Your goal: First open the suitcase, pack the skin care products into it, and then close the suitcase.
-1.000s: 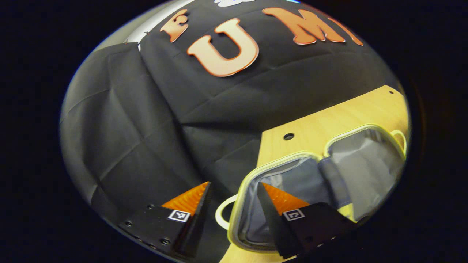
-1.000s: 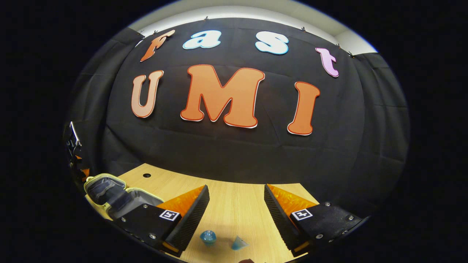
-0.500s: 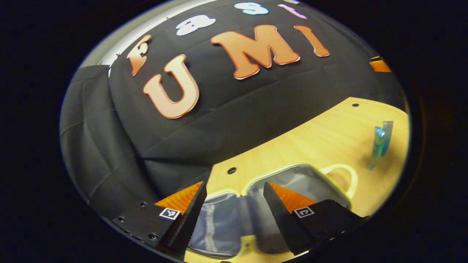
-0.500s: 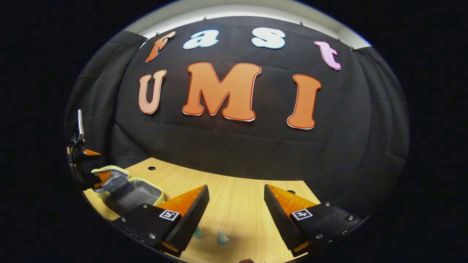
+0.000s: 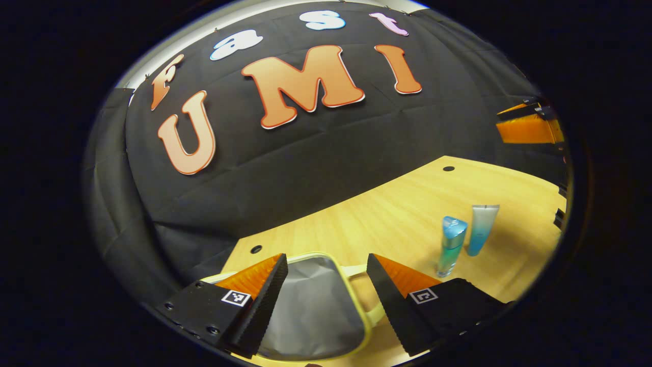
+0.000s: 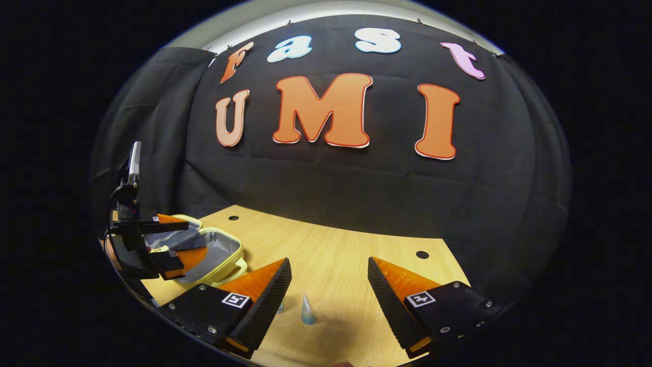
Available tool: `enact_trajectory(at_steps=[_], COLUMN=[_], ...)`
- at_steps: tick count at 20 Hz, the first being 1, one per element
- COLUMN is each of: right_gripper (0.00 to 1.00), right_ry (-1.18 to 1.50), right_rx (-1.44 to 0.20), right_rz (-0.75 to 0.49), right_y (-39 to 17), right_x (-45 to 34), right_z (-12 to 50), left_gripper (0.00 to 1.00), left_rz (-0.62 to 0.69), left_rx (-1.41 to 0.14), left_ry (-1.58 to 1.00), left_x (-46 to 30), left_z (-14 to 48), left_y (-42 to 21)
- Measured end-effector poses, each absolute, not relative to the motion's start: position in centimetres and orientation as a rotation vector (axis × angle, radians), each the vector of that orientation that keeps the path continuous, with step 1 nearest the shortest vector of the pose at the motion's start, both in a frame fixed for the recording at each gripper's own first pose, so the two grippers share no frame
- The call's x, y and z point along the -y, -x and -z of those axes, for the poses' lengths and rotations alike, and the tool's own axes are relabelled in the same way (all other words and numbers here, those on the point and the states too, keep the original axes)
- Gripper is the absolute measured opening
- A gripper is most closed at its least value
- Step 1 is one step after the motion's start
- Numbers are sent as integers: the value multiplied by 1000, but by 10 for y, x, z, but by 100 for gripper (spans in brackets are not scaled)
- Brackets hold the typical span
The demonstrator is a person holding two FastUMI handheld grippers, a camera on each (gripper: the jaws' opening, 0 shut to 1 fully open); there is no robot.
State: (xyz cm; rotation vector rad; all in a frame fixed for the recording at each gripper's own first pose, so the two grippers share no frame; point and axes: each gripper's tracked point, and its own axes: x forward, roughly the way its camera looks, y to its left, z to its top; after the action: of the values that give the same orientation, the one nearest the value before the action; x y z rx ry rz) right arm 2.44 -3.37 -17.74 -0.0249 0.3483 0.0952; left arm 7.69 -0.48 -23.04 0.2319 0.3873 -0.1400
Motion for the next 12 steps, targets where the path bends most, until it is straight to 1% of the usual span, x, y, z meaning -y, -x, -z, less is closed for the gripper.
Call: enact_trajectory(at_steps=[5,8,12], right_gripper=[96,96,96], right_ry=[38,39,32], right_rx=[-400,-427,-445], right_rz=[-160,-198,-217], right_y=[-16,-16,-14], right_x=[26,17,10], right_z=[205,223,240], left_gripper=[97,97,97], left_rz=[232,267,285], left_rx=[-425,-440,-458], left_ry=[-165,-154,-121], left_x=[79,105,125], left_z=[257,273,291], left_y=[-63,-62,-68])
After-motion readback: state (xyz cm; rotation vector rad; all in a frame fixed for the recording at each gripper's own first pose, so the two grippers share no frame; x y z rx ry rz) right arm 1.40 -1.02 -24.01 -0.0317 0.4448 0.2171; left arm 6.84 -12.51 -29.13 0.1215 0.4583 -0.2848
